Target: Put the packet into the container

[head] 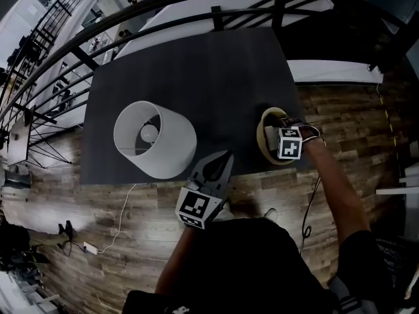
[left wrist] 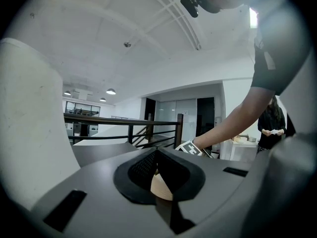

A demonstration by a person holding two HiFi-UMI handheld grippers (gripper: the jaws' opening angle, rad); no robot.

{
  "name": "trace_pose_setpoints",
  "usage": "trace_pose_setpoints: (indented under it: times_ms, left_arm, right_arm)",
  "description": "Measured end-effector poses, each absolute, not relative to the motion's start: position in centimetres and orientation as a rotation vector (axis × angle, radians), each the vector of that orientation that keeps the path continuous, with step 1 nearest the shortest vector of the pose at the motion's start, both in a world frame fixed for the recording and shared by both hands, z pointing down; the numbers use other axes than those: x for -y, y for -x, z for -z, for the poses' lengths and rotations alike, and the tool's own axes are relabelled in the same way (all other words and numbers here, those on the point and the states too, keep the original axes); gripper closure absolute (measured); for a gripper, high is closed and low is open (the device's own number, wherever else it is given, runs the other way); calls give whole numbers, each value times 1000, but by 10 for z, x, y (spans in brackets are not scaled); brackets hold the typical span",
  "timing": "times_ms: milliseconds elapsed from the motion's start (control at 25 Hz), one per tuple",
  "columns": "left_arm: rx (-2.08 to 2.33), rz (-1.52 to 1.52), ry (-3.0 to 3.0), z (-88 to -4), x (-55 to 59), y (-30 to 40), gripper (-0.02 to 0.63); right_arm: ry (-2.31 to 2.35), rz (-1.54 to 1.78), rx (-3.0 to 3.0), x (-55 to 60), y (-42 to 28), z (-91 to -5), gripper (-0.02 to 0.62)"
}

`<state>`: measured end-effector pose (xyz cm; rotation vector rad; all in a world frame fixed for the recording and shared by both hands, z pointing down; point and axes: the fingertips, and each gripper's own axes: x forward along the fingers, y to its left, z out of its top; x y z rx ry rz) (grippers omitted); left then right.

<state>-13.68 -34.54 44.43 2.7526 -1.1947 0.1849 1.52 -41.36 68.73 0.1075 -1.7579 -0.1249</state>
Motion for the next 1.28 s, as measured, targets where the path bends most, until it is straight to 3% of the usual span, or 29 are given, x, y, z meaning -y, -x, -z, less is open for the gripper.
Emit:
trace_pose_setpoints:
  times_ms: [240, 960, 1200, 1280]
  left_arm:
    - [1159, -140, -2769, -443, 346, 133, 598]
    - [908, -102, -2917, -424, 347, 67, 598]
    - [829, -92, -2946, -418, 342, 38, 598]
    - [784, -81, -2961, -414, 340, 27, 598]
  right_arm:
    - [-182, 95, 1799, 414, -19, -673, 106]
    - [-814, 13, 2242, 381, -27, -520, 110]
    - [-1052, 18, 2373, 356, -38, -466, 284]
    - [-1127, 9, 2404, 348, -43, -451, 305]
